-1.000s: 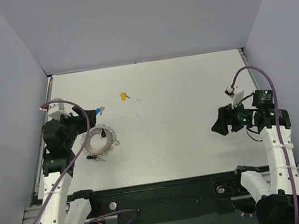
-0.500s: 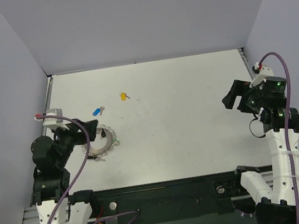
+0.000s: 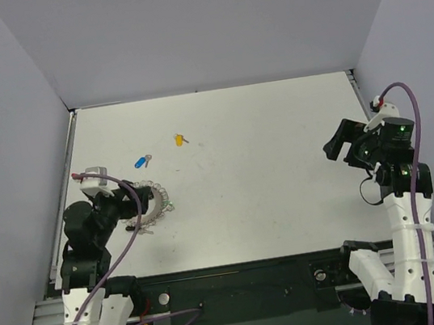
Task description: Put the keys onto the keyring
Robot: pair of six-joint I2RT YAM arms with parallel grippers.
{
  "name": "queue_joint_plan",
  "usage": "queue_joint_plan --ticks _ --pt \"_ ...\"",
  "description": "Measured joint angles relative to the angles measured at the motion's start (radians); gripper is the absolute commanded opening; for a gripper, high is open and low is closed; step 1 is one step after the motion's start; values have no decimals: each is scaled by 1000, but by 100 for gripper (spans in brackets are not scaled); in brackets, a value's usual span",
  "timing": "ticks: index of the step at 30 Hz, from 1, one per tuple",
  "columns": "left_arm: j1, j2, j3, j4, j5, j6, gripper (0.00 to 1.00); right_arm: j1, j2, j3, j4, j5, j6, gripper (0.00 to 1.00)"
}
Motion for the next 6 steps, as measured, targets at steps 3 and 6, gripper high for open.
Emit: queue_joint_plan --ticks 3,6 --pt "-10 -11 -26 6 -34 0 87 -10 0 -3 0 -1 0 85" --pt "-10 -21 -28 11 -60 4 87 -17 0 -5 3 -1 -1 85"
